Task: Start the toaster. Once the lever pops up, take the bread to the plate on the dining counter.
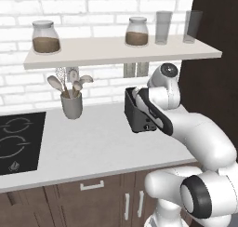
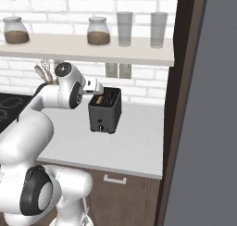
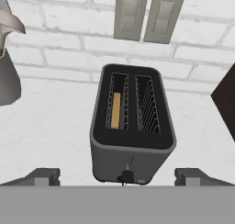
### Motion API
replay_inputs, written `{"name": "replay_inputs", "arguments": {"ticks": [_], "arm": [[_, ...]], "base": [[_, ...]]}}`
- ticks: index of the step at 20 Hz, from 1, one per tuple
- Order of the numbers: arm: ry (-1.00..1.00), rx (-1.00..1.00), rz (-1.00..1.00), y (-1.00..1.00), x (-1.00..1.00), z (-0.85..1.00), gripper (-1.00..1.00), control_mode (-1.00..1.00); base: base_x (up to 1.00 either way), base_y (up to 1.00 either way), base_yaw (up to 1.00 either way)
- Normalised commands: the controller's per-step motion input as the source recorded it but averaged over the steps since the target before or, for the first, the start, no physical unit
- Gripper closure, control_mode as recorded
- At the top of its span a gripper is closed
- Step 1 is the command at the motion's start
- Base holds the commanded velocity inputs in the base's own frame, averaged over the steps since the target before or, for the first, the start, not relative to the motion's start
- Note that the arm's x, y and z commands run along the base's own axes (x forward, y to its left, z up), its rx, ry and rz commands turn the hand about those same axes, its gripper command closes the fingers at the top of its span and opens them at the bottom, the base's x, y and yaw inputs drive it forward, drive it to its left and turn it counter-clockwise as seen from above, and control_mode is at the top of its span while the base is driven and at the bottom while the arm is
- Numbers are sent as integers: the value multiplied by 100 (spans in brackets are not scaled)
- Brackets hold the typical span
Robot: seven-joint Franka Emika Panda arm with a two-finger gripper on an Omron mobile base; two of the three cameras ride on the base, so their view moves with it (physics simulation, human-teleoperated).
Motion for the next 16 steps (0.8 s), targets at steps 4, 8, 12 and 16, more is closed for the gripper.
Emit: {"name": "replay_inputs", "arguments": {"ticks": [4, 8, 12, 16], "arm": [[0, 0, 0, 0, 0, 0, -100, -100], [0, 0, 0, 0, 0, 0, -100, -100], [0, 0, 0, 0, 0, 0, -100, -100], [0, 0, 0, 0, 0, 0, -100, -100]], "base": [[0, 0, 0], [0, 0, 0], [0, 0, 0], [0, 0, 0]]}}
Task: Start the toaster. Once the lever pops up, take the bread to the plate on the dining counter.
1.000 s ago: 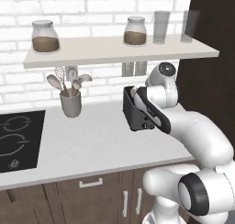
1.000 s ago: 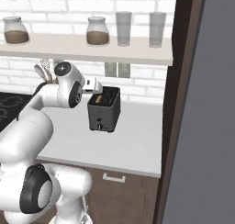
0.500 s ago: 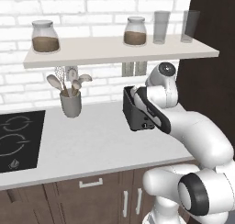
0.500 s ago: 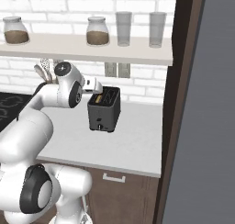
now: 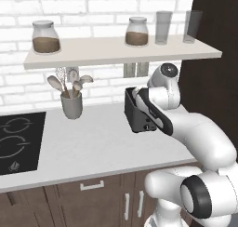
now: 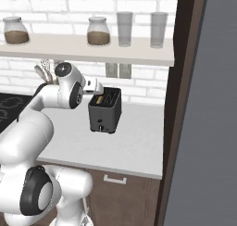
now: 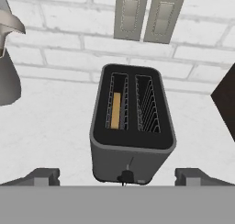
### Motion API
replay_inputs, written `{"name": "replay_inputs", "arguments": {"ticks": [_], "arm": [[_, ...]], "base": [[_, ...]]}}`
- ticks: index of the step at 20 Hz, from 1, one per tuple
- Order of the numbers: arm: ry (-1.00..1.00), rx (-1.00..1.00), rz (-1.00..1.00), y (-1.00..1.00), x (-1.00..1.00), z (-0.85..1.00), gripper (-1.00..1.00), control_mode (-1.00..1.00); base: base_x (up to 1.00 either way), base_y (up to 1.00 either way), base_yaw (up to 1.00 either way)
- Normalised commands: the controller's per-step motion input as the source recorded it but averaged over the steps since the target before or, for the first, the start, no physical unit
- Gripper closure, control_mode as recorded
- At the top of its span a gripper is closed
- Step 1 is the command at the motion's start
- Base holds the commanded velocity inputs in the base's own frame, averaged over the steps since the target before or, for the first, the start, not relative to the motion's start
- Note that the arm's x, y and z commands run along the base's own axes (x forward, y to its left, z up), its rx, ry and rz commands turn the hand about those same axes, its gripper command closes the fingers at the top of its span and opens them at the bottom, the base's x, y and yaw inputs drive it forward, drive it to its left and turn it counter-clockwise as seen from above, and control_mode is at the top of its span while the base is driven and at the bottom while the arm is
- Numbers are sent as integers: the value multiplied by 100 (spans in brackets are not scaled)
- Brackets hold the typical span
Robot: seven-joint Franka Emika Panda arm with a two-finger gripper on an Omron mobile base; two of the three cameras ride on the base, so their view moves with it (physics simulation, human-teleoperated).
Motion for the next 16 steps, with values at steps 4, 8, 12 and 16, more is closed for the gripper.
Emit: {"name": "replay_inputs", "arguments": {"ticks": [4, 8, 12, 16], "arm": [[0, 0, 0, 0, 0, 0, -100, -100], [0, 0, 0, 0, 0, 0, -100, -100], [0, 0, 0, 0, 0, 0, -100, -100], [0, 0, 0, 0, 0, 0, -100, -100]], "base": [[0, 0, 0], [0, 0, 0], [0, 0, 0], [0, 0, 0]]}}
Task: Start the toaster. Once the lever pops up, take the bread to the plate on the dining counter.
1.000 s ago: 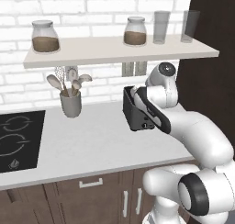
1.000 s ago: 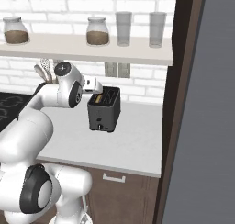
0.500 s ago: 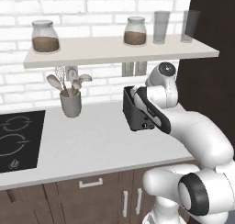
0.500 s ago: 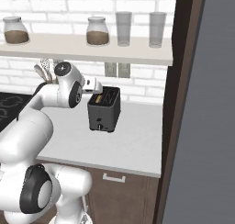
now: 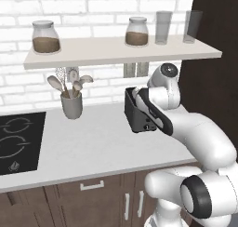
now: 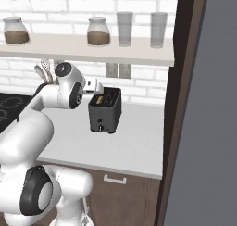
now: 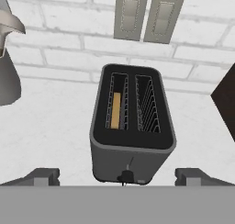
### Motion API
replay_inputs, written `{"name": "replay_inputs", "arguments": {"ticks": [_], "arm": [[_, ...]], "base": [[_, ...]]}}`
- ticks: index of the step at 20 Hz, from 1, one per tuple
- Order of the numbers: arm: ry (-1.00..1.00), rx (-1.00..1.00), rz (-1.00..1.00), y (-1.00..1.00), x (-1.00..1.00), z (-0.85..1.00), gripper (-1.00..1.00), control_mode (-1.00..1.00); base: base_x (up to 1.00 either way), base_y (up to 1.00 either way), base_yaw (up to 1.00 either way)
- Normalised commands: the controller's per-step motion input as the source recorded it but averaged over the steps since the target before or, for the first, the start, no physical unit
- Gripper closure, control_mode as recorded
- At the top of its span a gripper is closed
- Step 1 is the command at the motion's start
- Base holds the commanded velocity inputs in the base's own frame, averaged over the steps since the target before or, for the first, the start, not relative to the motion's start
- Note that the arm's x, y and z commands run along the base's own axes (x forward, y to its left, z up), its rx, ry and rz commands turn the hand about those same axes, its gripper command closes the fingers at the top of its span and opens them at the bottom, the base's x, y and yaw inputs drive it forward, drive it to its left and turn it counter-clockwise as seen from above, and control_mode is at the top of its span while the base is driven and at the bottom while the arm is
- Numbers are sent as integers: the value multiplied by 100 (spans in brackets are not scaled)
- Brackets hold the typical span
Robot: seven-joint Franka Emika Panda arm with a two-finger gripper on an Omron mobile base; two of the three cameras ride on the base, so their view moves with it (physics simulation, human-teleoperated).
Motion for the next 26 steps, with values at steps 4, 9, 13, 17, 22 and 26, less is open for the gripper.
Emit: {"name": "replay_inputs", "arguments": {"ticks": [4, 9, 13, 17, 22, 26], "arm": [[0, 0, 0, 0, 0, 0, -100, -100], [0, 0, 0, 0, 0, 0, -100, -100], [0, 0, 0, 0, 0, 0, -100, -100], [0, 0, 0, 0, 0, 0, -100, -100], [0, 0, 0, 0, 0, 0, -100, -100], [0, 0, 0, 0, 0, 0, -100, -100]], "base": [[0, 0, 0], [0, 0, 0], [0, 0, 0], [0, 0, 0], [0, 0, 0], [0, 0, 0]]}}
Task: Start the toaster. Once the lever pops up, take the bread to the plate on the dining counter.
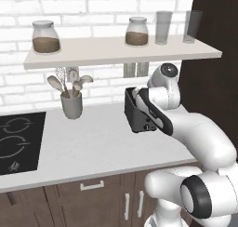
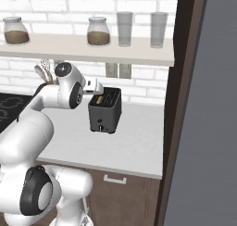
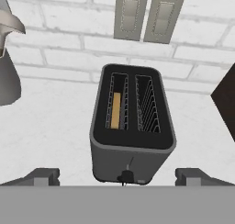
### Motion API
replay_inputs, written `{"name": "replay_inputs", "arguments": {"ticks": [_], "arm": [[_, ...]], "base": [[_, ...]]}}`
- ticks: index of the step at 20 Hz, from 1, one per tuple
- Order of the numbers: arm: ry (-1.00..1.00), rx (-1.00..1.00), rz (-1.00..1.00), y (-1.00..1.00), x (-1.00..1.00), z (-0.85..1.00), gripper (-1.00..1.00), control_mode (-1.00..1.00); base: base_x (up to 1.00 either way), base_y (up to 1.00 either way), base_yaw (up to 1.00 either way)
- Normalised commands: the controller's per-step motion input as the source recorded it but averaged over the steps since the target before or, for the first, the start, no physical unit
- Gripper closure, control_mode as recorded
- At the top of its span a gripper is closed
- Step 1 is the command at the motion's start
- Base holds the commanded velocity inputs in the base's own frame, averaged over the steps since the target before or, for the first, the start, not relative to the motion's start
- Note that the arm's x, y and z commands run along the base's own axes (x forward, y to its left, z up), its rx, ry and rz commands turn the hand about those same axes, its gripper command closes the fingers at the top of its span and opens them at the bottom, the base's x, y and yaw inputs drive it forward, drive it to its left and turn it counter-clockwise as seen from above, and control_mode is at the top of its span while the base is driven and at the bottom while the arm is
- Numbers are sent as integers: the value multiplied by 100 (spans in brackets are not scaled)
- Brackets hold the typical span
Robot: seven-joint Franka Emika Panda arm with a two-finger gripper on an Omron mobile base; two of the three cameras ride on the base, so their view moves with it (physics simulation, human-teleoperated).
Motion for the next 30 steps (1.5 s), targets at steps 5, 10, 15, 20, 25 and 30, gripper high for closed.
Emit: {"name": "replay_inputs", "arguments": {"ticks": [5, 10, 15, 20, 25, 30], "arm": [[0, 0, 0, 0, 0, 0, -100, -100], [0, 0, 0, 0, 0, 0, -100, -100], [0, 0, 0, 0, 0, 0, -100, -100], [0, 0, 0, 0, 0, 0, -100, -100], [0, 0, 0, 0, 0, 0, -100, -100], [0, 0, 0, 0, 0, 0, -100, -100]], "base": [[0, 0, 0], [0, 0, 0], [0, 0, 0], [0, 0, 0], [0, 0, 0], [0, 0, 0]]}}
